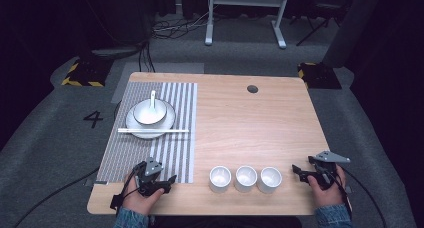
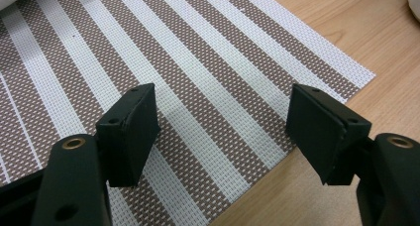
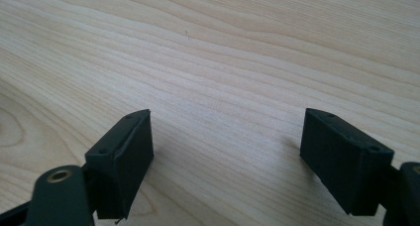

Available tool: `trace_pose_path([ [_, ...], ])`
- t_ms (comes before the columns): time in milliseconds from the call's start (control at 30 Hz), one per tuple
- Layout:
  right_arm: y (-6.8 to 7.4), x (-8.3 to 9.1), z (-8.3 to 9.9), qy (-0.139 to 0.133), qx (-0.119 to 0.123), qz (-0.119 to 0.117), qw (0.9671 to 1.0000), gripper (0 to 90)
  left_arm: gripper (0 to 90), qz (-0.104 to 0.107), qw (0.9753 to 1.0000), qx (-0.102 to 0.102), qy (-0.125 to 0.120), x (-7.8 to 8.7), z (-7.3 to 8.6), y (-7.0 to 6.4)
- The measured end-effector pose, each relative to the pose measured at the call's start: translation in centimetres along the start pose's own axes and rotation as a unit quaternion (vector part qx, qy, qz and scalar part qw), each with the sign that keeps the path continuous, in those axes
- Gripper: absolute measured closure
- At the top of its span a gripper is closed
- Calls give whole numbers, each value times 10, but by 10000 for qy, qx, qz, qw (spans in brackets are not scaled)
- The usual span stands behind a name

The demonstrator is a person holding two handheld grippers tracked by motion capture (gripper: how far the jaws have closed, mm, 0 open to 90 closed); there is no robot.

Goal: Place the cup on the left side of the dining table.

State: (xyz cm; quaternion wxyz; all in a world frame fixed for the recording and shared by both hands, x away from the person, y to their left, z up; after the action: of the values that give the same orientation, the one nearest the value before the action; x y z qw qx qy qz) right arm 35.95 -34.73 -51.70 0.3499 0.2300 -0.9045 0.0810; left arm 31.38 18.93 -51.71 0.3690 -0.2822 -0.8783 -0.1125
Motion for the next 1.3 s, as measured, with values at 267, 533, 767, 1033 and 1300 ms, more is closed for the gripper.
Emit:
trace_pose_path([
  [267,0,0,0,-6,15,-5,10000,211,229,-61,10000,3,22,-1,-1,-3],
  [533,0,0,0,-6,15,-7,10000,211,258,-99,9999,106,-91,5,-4,-3],
  [767,0,0,0,-5,16,-5,10000,211,253,-68,9997,208,-98,16,-14,-9],
  [1033,0,0,0,-3,11,-2,10000,211,247,94,9989,84,-442,27,-34,-20],
  [1300,0,0,0,-2,7,-3,10000,211,249,306,9978,-176,-564,29,-53,-33],
])
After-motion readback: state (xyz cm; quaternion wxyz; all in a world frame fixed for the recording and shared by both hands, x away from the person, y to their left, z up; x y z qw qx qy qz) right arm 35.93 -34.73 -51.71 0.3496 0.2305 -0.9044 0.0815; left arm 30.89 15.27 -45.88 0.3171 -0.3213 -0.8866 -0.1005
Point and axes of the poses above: each handheld gripper's, and its own axes: x roughly backward along the jaws, z roughly out of its underside, y roughly to its left, the point moved 2 cm from there along -x, roughly forward along the jaws, and after that the axes turned 2 degrees about -z, right-handed, at the moved point
